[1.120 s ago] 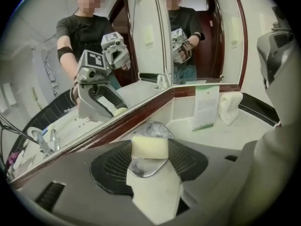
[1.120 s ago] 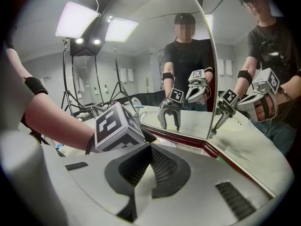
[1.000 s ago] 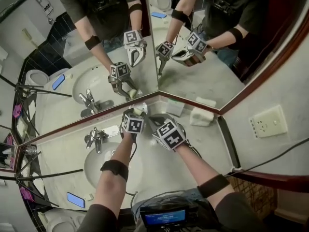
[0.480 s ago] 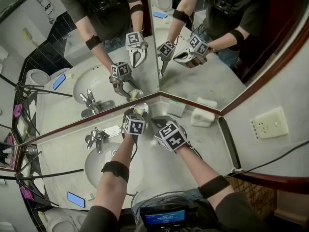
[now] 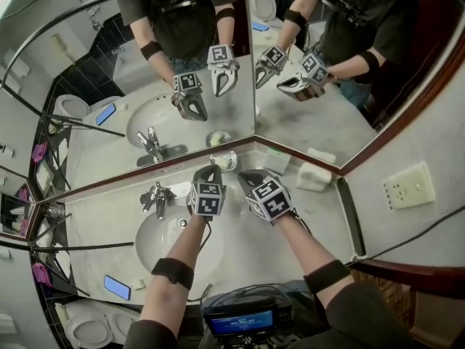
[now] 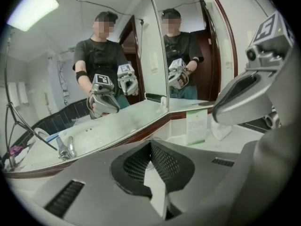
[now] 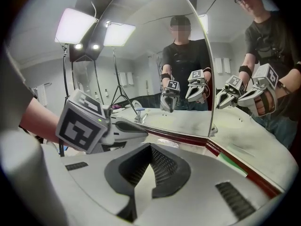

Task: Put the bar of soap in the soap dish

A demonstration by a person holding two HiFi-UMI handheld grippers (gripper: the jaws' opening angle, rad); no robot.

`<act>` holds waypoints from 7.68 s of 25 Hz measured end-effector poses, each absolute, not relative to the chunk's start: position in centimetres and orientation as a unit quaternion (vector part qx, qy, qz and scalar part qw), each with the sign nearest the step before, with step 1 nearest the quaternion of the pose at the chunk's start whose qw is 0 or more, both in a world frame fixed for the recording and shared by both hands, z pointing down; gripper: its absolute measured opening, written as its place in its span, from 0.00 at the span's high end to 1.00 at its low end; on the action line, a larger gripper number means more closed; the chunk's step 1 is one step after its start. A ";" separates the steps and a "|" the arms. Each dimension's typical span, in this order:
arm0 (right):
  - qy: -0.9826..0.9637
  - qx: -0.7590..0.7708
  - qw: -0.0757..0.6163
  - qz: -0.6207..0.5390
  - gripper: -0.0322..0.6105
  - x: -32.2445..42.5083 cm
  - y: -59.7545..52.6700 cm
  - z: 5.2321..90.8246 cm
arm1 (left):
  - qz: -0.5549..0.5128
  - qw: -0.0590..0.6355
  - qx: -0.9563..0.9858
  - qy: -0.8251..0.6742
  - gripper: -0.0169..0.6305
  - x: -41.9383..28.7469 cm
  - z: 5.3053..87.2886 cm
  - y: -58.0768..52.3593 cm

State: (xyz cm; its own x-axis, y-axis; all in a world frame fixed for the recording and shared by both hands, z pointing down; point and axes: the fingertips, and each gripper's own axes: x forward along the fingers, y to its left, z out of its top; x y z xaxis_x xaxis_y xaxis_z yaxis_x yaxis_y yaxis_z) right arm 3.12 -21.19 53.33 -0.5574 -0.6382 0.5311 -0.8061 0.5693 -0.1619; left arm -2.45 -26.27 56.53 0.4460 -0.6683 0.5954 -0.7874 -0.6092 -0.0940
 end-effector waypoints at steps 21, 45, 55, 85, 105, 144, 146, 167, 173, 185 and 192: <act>-0.875 0.418 0.150 0.194 0.92 3.9 -15.5 51.9 | 0.163 0.150 0.847 -0.484 0.97 -8.7 50.7 -14.0; -0.863 0.387 0.301 0.122 0.71 0.8 -23.7 56.4 | 0.197 0.126 0.830 -0.507 0.97 -7.5 52.1 -16.5; -0.834 0.332 0.432 0.083 0.61 -2.1 -30.3 61.7 | 0.207 0.136 0.824 -0.509 0.97 -7.8 54.3 -17.7; -0.885 0.351 0.274 0.136 0.72 -1.2 -28.4 58.5 | 0.194 0.161 0.820 -0.514 0.97 -8.9 55.1 -17.5; -0.893 0.375 0.203 0.144 0.72 4.6 -11.6 54.5 | 0.186 0.116 0.851 -0.477 0.97 -7.3 52.4 -11.9; -0.820 0.268 0.473 0.179 0.69 0.2 -7.9 74.5 | 0.207 0.154 0.834 -0.488 0.97 -8.6 56.2 -9.8; -0.827 0.275 0.457 0.180 0.69 0.1 -8.3 73.4 | 0.206 0.156 0.833 -0.489 0.97 -8.8 56.3 -9.8; -0.895 0.395 0.110 0.177 0.93 6.3 -11.5 51.1 | 0.188 0.142 0.853 -0.466 0.97 -6.3 53.1 -9.4; -0.885 0.420 0.087 0.181 0.93 9.1 -9.9 51.1 | 0.179 0.155 0.851 -0.470 0.97 -6.9 53.0 -8.7; -0.883 0.421 0.099 0.182 0.93 9.0 -9.5 51.8 | 0.178 0.143 0.852 -0.471 0.97 -7.1 52.8 -8.2; -0.887 0.407 0.119 0.183 0.92 8.4 -9.3 53.0 | 0.188 0.138 0.851 -0.471 0.97 -6.9 53.1 -8.0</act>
